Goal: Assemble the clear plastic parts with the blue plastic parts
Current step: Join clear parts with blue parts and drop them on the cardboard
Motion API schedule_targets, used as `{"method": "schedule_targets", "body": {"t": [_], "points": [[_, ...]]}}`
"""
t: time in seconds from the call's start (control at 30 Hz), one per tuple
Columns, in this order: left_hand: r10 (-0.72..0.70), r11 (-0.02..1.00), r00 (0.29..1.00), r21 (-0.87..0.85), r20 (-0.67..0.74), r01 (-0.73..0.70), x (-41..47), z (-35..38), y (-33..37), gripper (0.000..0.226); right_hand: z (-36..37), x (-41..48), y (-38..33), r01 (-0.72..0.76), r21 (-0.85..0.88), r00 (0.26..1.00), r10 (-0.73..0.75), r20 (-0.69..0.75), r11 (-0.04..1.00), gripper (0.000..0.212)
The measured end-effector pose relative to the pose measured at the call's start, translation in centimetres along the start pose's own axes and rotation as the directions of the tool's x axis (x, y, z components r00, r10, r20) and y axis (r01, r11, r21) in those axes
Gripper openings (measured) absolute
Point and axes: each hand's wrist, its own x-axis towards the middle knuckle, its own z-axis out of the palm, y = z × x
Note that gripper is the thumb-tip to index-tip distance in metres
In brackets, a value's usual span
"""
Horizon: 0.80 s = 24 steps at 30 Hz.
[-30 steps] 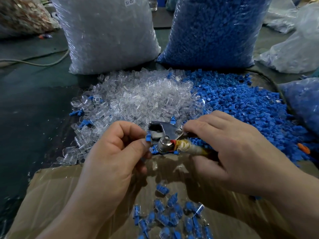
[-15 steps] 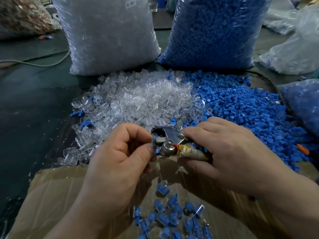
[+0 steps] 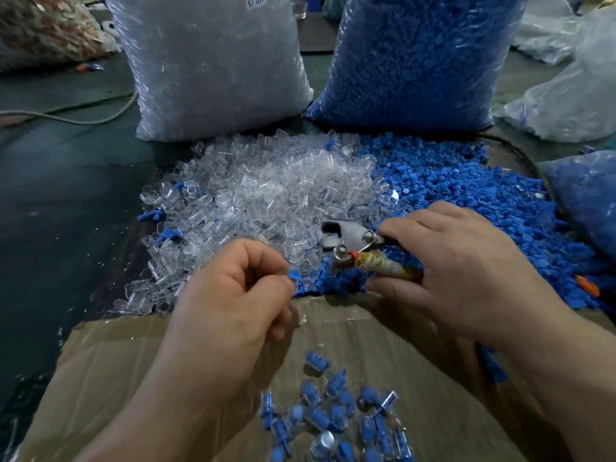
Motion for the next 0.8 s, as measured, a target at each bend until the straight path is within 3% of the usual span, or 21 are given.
{"method": "schedule_targets", "body": {"t": [0.1, 0.2, 0.3, 0.4, 0.5, 0.57, 0.7, 0.8], "points": [[-0.063, 0.997, 0.994, 0.041, 0.085, 0.060, -0.1, 0.3, 0.0, 0.027, 0.5, 0.9, 0.1, -0.044, -0.014, 0.997, 0.045, 0.056, 0.999, 0.069], [-0.071, 0.997, 0.994, 0.028, 0.078, 0.069, -0.2, 0.6, 0.0, 0.029, 0.6, 1.1, 0.3, -0.076, -0.013, 0.992, 0.077, 0.100, 0.997, 0.063], [-0.069, 0.998, 0.996, 0.015, 0.063, 0.069, -0.2, 0.6, 0.0, 0.027, 0.4, 0.7, 0.3, -0.100, 0.009, 0.994, 0.100, 0.033, 0.995, 0.058], [-0.063, 0.997, 0.997, 0.040, 0.050, 0.061, -0.4, 1.0, -0.1, 0.023, -0.1, 0.0, -2.0, -0.009, 0.090, 0.994, 0.019, -0.105, 0.996, 0.052], [0.020, 0.996, 1.000, 0.091, 0.021, -0.022, -0.7, 1.4, -0.2, 0.015, 0.2, -0.6, -4.7, 0.176, 0.117, 0.979, -0.161, -0.123, 0.977, 0.031], [0.097, 0.984, 0.995, 0.151, 0.014, -0.098, -1.0, 1.5, 0.0, 0.013, 0.5, -0.7, -5.1, 0.221, 0.113, 0.971, -0.207, -0.120, 0.969, 0.019], [0.181, 0.974, 0.983, 0.133, 0.024, -0.183, -1.5, 1.3, 0.8, 0.024, 0.5, -0.9, -4.7, 0.195, 0.151, 0.975, -0.175, -0.140, 0.969, 0.013], [0.117, 0.986, 0.993, 0.119, 0.017, -0.119, -1.2, 0.8, 0.9, 0.044, 0.4, -0.8, -5.1, 0.241, 0.176, 0.962, -0.211, -0.173, 0.955, 0.022]]}}
